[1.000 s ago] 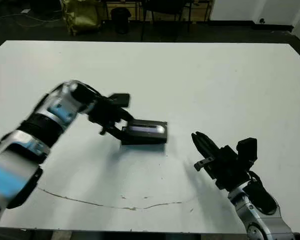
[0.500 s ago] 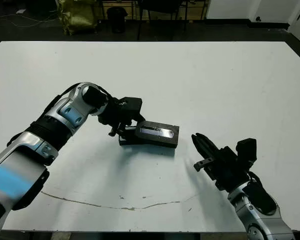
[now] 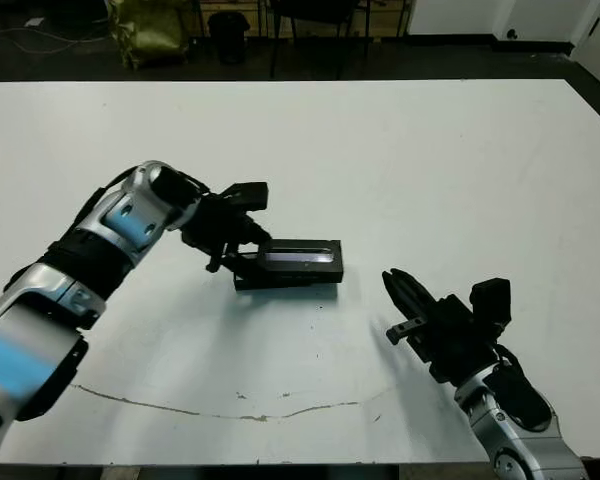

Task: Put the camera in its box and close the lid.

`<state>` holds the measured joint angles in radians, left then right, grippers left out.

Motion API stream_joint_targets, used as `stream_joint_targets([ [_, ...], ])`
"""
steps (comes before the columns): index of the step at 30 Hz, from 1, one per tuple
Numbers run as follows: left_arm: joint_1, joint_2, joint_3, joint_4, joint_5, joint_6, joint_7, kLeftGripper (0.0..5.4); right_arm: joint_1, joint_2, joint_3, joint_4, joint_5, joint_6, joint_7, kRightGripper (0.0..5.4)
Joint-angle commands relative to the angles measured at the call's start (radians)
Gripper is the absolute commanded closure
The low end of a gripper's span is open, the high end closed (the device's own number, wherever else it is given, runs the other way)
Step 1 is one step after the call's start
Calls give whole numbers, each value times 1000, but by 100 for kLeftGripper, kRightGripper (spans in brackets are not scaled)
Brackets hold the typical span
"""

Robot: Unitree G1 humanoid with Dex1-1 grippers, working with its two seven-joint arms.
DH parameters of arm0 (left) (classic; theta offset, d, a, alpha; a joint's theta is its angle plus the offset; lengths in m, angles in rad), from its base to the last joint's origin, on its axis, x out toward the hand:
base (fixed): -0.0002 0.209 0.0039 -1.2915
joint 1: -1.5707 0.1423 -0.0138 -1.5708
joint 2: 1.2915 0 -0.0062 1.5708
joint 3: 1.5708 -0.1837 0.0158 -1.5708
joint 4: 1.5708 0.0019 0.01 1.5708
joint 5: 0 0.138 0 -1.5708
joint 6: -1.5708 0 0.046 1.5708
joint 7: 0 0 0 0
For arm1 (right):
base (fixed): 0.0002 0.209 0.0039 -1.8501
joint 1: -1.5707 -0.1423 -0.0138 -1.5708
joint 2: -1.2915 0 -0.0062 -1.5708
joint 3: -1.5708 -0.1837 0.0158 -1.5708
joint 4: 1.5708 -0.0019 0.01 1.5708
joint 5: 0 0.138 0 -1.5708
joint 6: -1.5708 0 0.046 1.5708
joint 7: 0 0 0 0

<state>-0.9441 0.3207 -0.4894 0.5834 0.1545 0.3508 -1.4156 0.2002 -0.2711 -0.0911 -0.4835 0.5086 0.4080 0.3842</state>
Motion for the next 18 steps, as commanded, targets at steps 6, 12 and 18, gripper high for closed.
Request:
stream_joint_targets([
  [6,8,68,-27,-135,-7,132,-60,314,2,-3,1,-9,-3,35,-32,540],
  [12,-19,85,-44,-176,2,114,-81,314,-4,-7,3,-23,2,48,-33,540],
  [18,-36,71,-69,-183,20,136,-61,314,-7,-5,1,-22,6,57,-35,540],
])
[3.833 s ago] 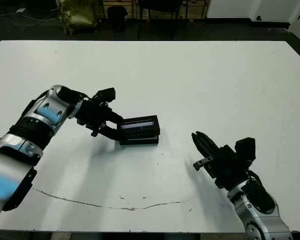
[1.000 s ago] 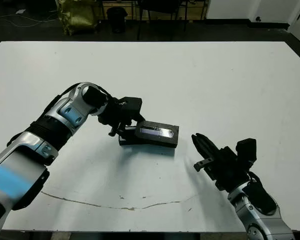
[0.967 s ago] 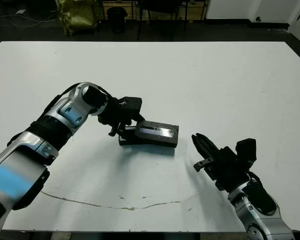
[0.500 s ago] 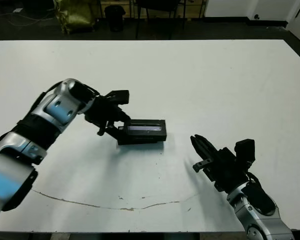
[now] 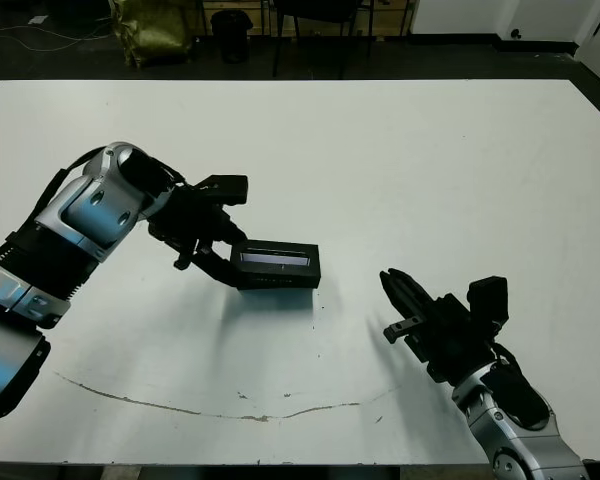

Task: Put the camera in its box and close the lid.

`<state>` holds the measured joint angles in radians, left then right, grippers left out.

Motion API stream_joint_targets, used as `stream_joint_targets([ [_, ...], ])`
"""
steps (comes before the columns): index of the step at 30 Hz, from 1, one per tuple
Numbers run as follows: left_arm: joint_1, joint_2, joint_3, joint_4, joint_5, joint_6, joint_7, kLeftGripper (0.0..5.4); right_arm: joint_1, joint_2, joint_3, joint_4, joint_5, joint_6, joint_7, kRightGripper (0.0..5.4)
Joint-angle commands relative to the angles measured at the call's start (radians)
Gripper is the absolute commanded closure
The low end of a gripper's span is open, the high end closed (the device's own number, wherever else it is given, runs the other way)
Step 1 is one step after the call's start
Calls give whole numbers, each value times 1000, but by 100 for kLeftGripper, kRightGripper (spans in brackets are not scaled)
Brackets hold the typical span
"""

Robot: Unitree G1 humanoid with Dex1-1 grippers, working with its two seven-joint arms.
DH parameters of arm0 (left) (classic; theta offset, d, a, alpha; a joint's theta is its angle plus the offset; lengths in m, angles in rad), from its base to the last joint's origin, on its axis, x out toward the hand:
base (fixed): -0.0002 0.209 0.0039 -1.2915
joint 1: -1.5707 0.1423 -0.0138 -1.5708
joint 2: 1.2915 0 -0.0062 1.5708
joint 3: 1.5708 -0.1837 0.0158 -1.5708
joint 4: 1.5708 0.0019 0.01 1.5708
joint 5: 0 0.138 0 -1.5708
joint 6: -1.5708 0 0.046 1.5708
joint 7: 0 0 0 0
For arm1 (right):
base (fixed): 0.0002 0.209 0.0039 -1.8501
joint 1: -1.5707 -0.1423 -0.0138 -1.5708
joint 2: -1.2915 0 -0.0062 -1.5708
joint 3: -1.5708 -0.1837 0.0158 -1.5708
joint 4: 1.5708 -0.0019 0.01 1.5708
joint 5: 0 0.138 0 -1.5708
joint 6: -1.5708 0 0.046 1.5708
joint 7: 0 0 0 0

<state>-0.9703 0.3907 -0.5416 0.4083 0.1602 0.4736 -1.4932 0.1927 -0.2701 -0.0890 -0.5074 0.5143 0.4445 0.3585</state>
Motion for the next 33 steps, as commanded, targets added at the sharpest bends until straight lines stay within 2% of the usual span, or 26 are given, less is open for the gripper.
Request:
stream_joint_targets([
  [1,-8,-1,-20,-12,18,10,27,314,0,-6,-1,3,-1,20,-9,540],
  [7,6,-14,-33,-38,36,23,103,314,2,-2,-4,4,12,24,-9,540],
  [18,15,-5,-53,-88,66,37,178,314,9,3,4,17,-12,-4,-3,540],
  [33,6,3,-70,-85,55,54,141,314,11,4,9,29,-34,-21,5,540],
])
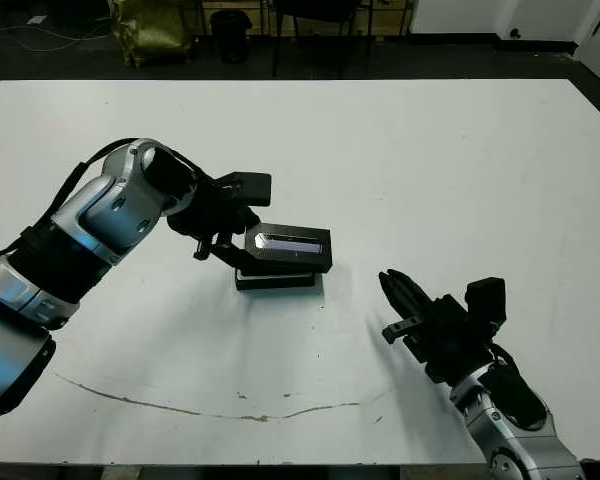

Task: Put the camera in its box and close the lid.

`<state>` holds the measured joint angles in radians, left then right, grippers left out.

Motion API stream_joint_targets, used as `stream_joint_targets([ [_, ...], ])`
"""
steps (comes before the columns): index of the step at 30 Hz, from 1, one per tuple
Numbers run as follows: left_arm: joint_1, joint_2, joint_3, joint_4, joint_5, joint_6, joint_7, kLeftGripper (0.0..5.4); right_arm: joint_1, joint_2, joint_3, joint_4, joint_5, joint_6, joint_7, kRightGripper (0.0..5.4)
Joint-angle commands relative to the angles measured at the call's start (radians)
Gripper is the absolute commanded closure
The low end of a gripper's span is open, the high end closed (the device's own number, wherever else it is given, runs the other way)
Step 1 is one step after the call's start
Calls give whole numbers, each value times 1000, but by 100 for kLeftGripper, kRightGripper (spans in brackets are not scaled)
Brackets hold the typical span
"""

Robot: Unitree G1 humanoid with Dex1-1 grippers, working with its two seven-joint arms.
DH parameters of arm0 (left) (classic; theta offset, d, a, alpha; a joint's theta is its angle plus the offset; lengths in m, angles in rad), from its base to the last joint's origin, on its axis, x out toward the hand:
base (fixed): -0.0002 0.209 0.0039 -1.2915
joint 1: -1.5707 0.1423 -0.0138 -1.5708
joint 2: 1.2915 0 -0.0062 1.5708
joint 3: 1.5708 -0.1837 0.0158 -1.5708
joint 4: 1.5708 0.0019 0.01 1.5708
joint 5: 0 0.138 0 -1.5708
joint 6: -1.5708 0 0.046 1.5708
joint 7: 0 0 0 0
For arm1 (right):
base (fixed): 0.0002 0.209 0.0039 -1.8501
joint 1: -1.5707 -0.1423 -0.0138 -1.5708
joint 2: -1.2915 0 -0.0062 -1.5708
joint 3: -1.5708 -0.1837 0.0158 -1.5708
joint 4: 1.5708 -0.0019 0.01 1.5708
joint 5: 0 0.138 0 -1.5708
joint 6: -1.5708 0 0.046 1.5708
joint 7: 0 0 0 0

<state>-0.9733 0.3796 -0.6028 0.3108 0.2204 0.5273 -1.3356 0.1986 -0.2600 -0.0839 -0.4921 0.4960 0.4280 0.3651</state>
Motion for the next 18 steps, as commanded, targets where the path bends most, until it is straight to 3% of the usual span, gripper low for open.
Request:
stream_joint_targets([
  [1,8,15,-10,17,-6,-5,-22,314,6,-7,5,9,-21,-3,-6,540],
  [18,18,2,-19,50,8,-31,-15,314,7,1,4,8,-6,4,-4,540],
])
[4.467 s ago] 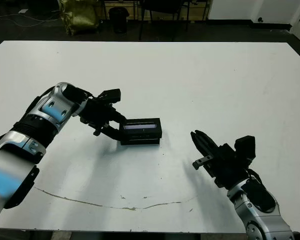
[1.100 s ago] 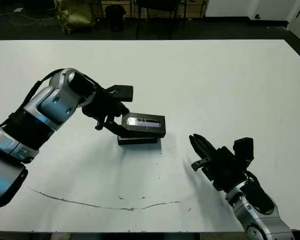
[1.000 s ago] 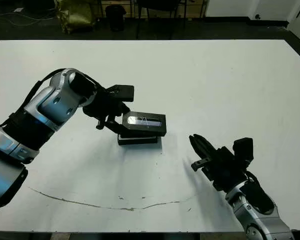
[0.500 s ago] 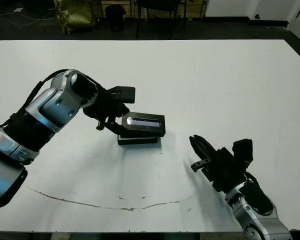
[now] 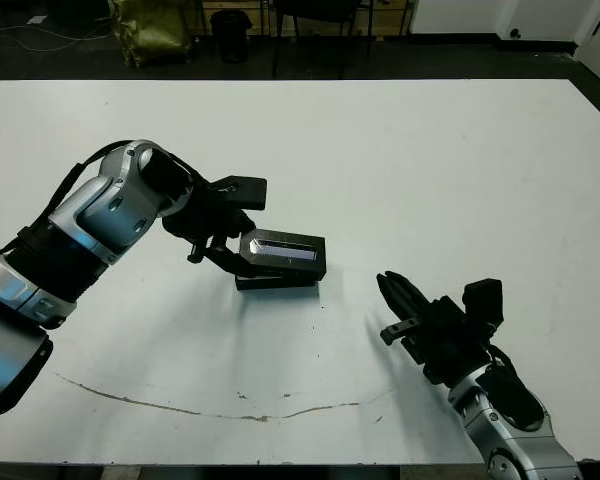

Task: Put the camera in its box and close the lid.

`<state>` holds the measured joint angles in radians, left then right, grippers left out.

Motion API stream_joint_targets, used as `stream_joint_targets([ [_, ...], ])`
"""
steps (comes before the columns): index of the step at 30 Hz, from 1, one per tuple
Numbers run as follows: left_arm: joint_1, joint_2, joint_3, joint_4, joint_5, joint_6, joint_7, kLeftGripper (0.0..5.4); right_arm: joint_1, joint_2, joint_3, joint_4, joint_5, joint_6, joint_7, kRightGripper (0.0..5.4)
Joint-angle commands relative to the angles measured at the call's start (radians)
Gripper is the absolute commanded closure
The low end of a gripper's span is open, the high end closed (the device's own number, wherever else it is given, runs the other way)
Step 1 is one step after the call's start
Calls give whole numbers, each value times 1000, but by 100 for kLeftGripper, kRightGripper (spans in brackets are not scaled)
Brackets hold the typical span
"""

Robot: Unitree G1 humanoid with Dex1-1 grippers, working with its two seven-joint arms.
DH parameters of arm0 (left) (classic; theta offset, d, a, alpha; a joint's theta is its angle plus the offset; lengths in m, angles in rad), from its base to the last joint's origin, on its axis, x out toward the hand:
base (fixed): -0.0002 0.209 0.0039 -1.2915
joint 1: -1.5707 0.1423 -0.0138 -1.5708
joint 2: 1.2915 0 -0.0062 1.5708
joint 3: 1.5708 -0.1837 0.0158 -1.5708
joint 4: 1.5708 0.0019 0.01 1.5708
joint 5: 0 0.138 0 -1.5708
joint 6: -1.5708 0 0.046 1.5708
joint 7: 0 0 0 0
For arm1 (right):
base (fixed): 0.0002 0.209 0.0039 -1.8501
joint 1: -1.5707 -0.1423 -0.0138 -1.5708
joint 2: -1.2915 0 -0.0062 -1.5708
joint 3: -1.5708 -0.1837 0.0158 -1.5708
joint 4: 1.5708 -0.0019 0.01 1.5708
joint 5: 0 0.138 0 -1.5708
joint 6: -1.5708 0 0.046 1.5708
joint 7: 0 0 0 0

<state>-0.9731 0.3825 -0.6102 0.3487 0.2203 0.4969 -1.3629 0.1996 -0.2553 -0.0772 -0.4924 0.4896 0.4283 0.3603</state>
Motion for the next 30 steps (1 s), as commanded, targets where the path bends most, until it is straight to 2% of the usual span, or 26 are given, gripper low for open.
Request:
stream_joint_targets([
  [1,19,0,-14,8,13,-1,18,314,6,-4,-2,10,-1,1,2,540],
  [8,19,-6,-29,12,27,-8,37,314,6,-3,-6,19,8,-2,10,540],
  [11,19,-11,-28,21,23,12,34,314,7,-10,4,9,-25,-3,-6,540],
  [30,19,1,-37,71,20,-17,-6,314,10,2,-6,9,17,9,1,540],
])
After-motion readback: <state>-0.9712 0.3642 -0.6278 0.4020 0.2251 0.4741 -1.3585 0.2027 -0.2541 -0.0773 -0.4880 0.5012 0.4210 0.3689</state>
